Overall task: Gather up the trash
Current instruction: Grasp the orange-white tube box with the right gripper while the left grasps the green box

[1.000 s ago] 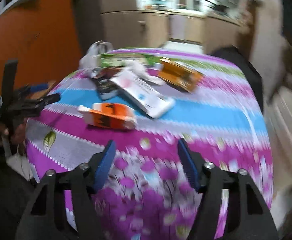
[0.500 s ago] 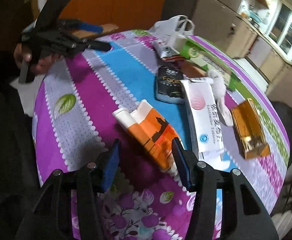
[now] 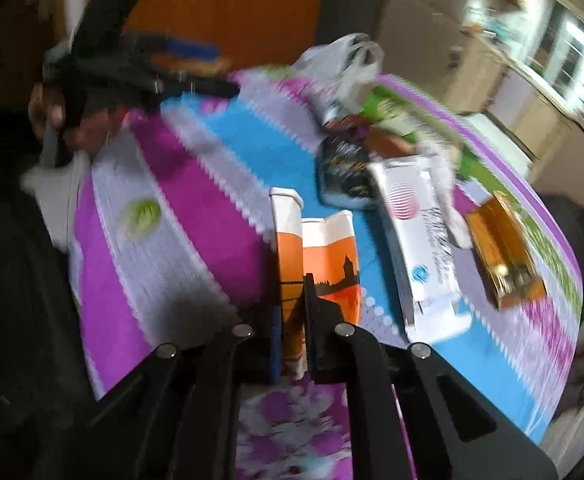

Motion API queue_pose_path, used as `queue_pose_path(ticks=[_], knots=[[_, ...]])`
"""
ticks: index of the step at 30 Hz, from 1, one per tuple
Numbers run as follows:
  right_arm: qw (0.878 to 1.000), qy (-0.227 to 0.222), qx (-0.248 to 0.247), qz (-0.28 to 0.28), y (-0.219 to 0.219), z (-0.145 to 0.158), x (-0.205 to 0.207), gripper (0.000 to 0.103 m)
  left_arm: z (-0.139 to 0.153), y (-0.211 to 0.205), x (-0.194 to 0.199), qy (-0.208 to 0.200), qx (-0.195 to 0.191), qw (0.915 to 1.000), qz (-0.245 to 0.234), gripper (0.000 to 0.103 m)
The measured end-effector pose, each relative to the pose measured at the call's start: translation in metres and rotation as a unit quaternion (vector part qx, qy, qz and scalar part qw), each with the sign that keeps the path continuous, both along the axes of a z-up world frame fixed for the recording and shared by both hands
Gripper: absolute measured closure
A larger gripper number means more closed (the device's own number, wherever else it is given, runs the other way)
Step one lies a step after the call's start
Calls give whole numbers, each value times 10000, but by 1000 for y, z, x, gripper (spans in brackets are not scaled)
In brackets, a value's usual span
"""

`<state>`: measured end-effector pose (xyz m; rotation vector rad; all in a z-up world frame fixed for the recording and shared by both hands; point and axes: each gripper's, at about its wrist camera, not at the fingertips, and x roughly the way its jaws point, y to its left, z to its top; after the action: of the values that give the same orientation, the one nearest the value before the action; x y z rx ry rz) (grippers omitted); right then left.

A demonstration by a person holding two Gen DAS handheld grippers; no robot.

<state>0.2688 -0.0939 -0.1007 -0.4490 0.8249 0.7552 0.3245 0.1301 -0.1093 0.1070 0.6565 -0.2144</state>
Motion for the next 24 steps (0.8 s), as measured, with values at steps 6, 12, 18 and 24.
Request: queue_pose_path(ticks=[6, 12, 18, 24], knots=[[9768, 87, 1565, -1460, -42, 25, -45, 95, 29, -10, 35, -206, -82, 9974, -682, 5], [9424, -47, 2283, -2445, -77, 33, -83, 95, 51, -46, 99, 275, -567, 9875, -1446, 5], [9256, -23, 2446, -2890, -85, 26, -92, 95, 26, -103, 157, 935, 162, 9654, -2429, 11], [9147, 24, 2535, -3147, -96, 18, -98, 95, -5, -108, 176, 1349, 403, 9520, -2717, 56]])
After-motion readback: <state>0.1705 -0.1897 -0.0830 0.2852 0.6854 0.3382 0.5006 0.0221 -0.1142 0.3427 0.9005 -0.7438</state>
